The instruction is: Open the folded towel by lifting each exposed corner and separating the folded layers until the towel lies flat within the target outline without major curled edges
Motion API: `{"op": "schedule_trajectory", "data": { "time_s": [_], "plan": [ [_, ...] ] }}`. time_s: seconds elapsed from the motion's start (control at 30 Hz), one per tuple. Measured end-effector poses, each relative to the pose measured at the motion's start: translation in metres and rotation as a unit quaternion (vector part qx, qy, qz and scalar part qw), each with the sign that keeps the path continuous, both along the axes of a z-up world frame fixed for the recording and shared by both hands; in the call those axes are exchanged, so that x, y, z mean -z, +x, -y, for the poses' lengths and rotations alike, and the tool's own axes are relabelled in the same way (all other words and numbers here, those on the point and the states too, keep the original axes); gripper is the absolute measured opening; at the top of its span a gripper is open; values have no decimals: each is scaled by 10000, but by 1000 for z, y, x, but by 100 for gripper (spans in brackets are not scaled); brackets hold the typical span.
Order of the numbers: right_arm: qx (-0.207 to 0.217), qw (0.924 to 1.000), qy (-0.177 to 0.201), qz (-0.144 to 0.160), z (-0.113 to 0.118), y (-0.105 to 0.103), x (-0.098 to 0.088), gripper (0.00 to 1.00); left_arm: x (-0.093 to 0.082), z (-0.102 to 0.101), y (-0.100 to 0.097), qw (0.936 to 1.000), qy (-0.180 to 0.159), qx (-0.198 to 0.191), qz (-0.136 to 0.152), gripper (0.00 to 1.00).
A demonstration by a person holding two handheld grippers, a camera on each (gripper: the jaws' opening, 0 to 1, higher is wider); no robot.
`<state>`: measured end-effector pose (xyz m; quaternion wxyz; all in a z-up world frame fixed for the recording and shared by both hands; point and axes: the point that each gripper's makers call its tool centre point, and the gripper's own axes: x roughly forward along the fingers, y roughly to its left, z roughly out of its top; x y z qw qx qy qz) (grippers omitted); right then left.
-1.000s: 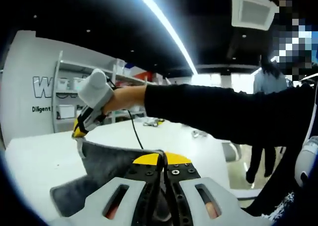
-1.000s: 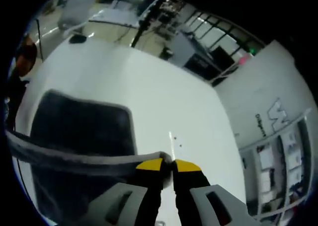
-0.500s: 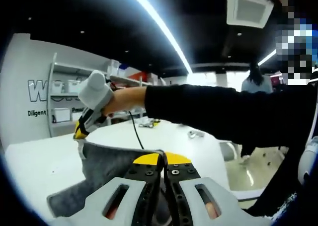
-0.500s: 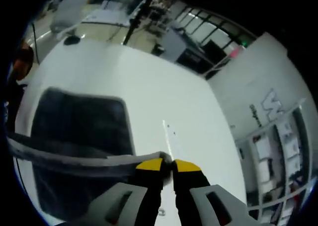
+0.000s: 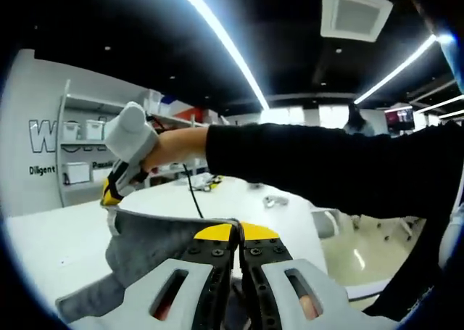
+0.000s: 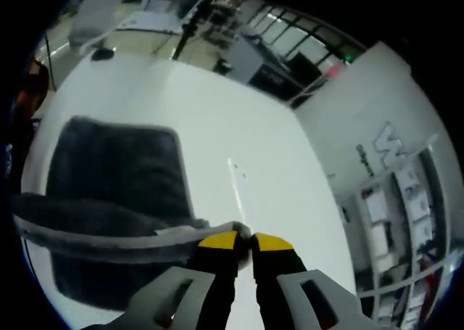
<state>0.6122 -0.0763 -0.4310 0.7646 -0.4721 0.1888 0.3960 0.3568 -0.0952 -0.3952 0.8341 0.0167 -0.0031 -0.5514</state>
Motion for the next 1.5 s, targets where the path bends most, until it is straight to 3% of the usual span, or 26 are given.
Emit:
{"op": "schedule_trajectory", "data": {
  "time_s": [0.37, 0.9, 1.1, 1.5],
  "plan": [
    [104, 9999, 8, 23, 24, 0, -5, 3, -5, 26, -1, 9999, -17, 142, -5, 0],
    [473, 9989, -17, 71, 96, 5, -15, 3, -13, 75, -5, 9991, -97, 418, 10, 0],
    [530, 9986, -27, 56, 112, 5, -15, 3, -14, 89, -6, 9986, -110, 518, 20, 0],
    [592, 9982, -29, -7, 146, 27, -16, 3, -19, 121, -1, 9972, -301, 675, -140, 0]
  ]
}}
